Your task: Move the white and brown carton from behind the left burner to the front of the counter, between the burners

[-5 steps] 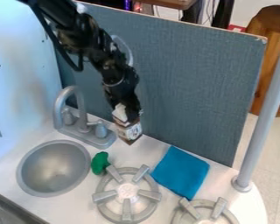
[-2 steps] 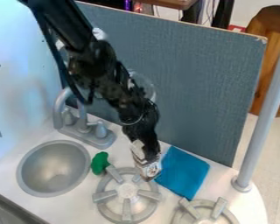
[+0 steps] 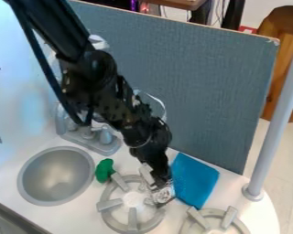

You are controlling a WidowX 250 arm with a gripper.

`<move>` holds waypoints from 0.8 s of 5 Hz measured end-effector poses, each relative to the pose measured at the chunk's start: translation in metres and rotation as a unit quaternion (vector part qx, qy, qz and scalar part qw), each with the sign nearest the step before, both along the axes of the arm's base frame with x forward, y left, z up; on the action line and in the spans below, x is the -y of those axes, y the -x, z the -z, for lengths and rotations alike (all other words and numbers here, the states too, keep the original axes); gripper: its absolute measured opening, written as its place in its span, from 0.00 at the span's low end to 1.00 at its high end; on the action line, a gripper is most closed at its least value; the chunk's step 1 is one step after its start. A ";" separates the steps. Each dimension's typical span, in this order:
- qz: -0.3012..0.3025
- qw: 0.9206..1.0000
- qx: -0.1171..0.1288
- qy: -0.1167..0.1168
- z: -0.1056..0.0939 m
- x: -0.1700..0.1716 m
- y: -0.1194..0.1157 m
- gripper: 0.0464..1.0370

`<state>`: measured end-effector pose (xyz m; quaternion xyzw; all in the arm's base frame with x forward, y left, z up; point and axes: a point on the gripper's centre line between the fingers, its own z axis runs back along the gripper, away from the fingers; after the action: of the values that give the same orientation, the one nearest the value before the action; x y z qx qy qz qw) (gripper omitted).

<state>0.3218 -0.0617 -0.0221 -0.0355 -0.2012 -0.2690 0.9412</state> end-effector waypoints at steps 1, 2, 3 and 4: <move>0.013 1.000 -0.006 0.001 0.003 0.012 0.010 0.78; 0.019 1.000 -0.006 -0.003 0.007 0.020 0.015 0.78; 0.001 1.000 -0.012 -0.001 0.015 0.025 0.025 0.78; -0.026 0.999 -0.024 -0.006 0.029 0.028 0.035 0.78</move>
<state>0.2865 -0.0900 -0.0513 -0.0315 -0.1778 -0.2445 0.9527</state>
